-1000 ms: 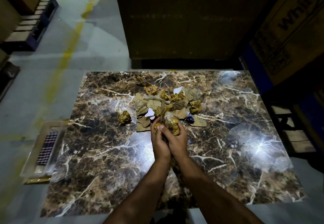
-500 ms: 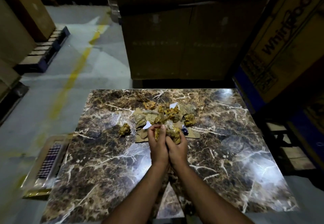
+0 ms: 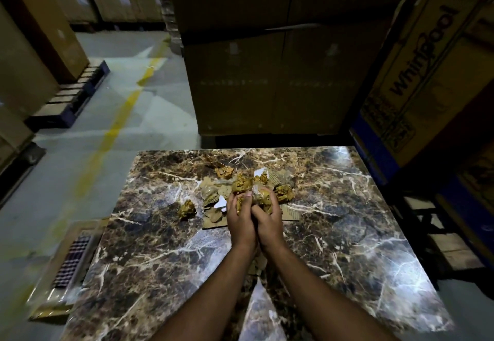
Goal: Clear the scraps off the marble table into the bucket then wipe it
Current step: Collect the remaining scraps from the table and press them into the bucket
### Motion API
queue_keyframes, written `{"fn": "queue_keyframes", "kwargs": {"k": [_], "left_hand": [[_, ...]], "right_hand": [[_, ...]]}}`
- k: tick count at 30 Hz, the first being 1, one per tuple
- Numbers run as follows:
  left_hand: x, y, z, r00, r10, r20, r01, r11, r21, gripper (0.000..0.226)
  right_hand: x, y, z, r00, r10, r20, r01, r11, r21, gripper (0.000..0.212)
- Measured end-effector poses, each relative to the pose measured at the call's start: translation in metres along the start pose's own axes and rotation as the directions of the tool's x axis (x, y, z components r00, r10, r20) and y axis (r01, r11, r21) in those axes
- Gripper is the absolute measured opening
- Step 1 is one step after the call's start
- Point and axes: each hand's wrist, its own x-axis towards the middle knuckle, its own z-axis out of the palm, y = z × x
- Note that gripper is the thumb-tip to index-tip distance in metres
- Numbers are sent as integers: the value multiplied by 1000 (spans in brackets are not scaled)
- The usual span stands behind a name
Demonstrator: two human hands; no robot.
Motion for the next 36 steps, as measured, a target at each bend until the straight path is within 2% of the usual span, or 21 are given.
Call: {"fn": "queue_keyframes", "kwargs": {"k": [3,6,9,13,16,19,24,30,34,36], "left_hand": [[-4,2,0,998,58,22,-57,998,-31,32],[-5,2,2,998,68,2,-68,997,-29,16],[-6,6,5,997,79,-19,-78,997,21,13],[-10,11,9,993,112,-34,-111,993,30,14],[-16,17,10,989,134,-62,-135,991,-2,10],[-24,23,9,981,163,-108,-169,984,-51,11],[-34,32,-2,949,220,-225,-246,965,-93,12],[-55,44,-43,866,261,-427,-348,927,-138,15],[-74,55,-94,772,258,-581,-409,902,-143,21],[-87,61,-123,718,264,-644,-446,885,-134,22]], "right_hand": [[13,20,0,996,87,-29,-84,990,110,79],[34,51,-1,994,91,-60,-84,990,114,84],[16,23,-1,993,86,-81,-77,992,104,99],[1,-1,0,995,44,-87,-34,993,112,102],[3,1,0,999,-3,-50,8,996,91,95],[-11,-18,-1,1000,-26,13,25,997,71,91],[-27,-31,5,984,-75,161,76,997,4,99],[-52,-19,29,927,-90,365,106,994,-25,77],[-89,-10,60,842,-96,530,125,992,-20,30],[-113,-1,80,797,-108,594,154,988,-27,25]]}}
